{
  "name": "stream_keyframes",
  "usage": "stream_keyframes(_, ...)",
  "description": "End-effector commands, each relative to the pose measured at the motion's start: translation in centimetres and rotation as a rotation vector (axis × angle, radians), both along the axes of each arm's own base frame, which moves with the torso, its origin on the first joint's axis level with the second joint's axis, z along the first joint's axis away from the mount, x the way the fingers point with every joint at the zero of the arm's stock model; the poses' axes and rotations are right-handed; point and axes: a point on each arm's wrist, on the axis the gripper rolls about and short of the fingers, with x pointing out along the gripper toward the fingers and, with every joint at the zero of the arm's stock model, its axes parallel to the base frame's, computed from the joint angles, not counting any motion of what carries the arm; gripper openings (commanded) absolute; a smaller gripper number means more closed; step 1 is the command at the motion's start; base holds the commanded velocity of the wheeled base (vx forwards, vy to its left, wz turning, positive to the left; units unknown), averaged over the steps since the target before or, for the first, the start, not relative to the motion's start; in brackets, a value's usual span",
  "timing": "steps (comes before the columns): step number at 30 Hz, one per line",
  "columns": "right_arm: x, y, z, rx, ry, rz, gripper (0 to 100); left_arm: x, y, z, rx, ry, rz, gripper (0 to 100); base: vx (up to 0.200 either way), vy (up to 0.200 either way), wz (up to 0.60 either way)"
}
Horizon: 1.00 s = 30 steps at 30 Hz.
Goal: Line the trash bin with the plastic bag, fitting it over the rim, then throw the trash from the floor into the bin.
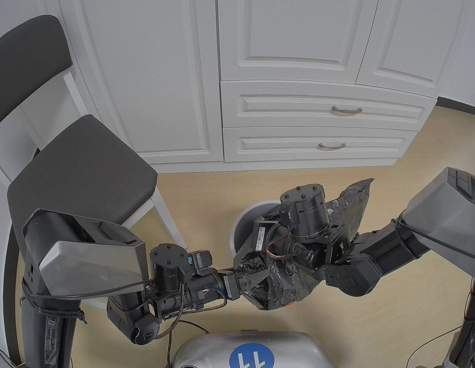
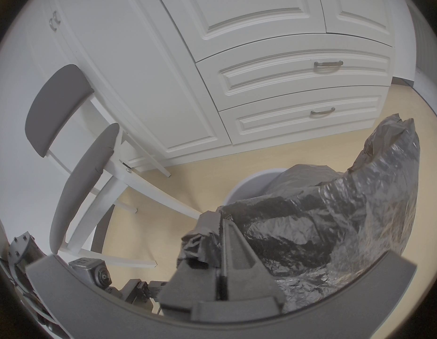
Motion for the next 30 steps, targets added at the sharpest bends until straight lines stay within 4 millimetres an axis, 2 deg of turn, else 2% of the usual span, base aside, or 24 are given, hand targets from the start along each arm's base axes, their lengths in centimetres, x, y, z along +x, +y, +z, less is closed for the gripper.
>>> stream_keyframes(1, 0.0, -0.1, 0.1, 0.001, 0.001, 0.0, 0, 0.1, -0.1, -0.6, 0.006, 0.01, 0.0, 100, 0.0, 0.0, 0.0)
stream_keyframes(6, -1.1, 0.5, 0.4, 0.007, 0.004, 0.034, 0, 0.1, -0.3, -0.7, 0.008, 0.007, -0.004, 100, 0.0, 0.0, 0.0)
stream_keyframes(7, -2.2, 0.9, 0.8, 0.011, 0.002, 0.06, 0, 0.1, -0.3, -0.8, 0.009, 0.008, -0.004, 100, 0.0, 0.0, 0.0)
stream_keyframes(10, -3.0, 1.2, 1.3, 0.02, 0.0, 0.078, 0, 0.1, -0.4, -1.1, 0.012, 0.012, -0.007, 100, 0.0, 0.0, 0.0)
stream_keyframes(16, -4.7, 2.0, 1.1, 0.02, 0.015, 0.122, 0, 0.3, -0.6, -1.3, 0.013, 0.011, -0.007, 100, 0.0, 0.0, 0.0)
stream_keyframes(30, -5.1, 2.9, -0.5, -0.006, 0.045, 0.143, 0, 0.3, -1.0, -1.1, 0.006, 0.0, -0.015, 100, 0.0, 0.0, 0.0)
